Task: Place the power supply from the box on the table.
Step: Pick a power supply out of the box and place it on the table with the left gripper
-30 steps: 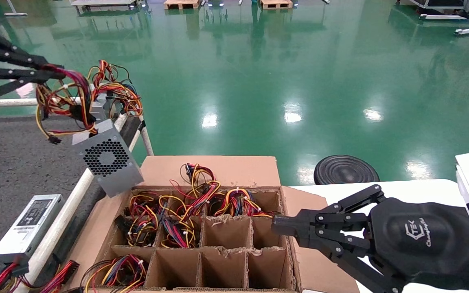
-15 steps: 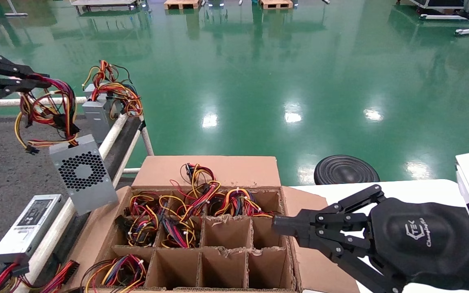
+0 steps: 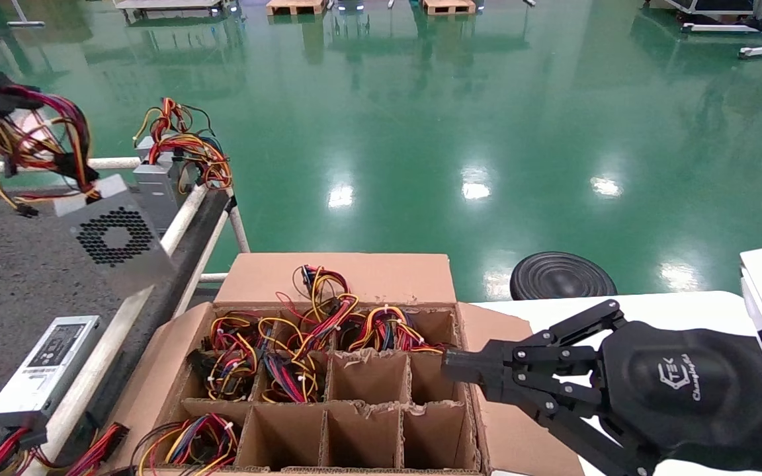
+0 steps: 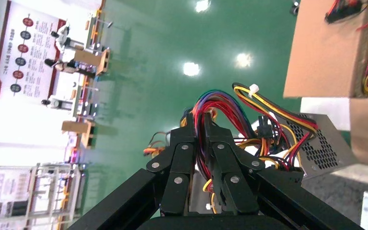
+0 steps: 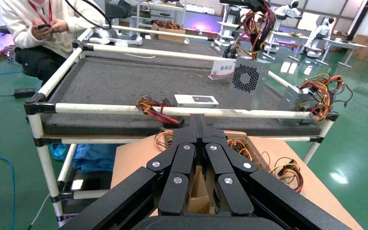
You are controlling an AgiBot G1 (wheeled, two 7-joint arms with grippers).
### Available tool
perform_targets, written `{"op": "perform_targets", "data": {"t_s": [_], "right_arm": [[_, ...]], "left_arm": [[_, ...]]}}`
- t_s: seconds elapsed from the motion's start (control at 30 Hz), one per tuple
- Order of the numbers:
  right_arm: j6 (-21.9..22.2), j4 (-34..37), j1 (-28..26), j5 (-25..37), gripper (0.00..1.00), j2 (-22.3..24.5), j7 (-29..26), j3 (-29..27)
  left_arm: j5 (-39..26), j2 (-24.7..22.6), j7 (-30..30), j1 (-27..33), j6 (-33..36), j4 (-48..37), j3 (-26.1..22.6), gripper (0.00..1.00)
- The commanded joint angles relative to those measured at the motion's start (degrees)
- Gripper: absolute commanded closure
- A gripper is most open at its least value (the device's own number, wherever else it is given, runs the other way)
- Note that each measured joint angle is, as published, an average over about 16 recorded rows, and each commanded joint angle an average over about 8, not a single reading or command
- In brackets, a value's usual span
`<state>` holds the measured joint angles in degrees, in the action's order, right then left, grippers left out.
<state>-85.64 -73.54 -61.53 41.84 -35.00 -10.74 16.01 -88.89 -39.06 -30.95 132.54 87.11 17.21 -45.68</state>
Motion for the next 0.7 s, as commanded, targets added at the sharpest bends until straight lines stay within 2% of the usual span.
{"op": "perform_targets", "data": {"t_s": [0.03, 0.7], "right_arm": [[0.00, 0.00, 0.00, 0.00, 1.00, 0.00, 0.00, 0.00], [0.00, 0.00, 0.00, 0.00, 1.00, 0.00, 0.00, 0.00]], "left_arm": [[-0.52, 0.21, -0.15, 0.50, -0.26, 0.03, 0.04, 1.00], [-4.74, 1.76, -1.65, 3.96, -0.79, -3.96, -1.90, 1.00]]}}
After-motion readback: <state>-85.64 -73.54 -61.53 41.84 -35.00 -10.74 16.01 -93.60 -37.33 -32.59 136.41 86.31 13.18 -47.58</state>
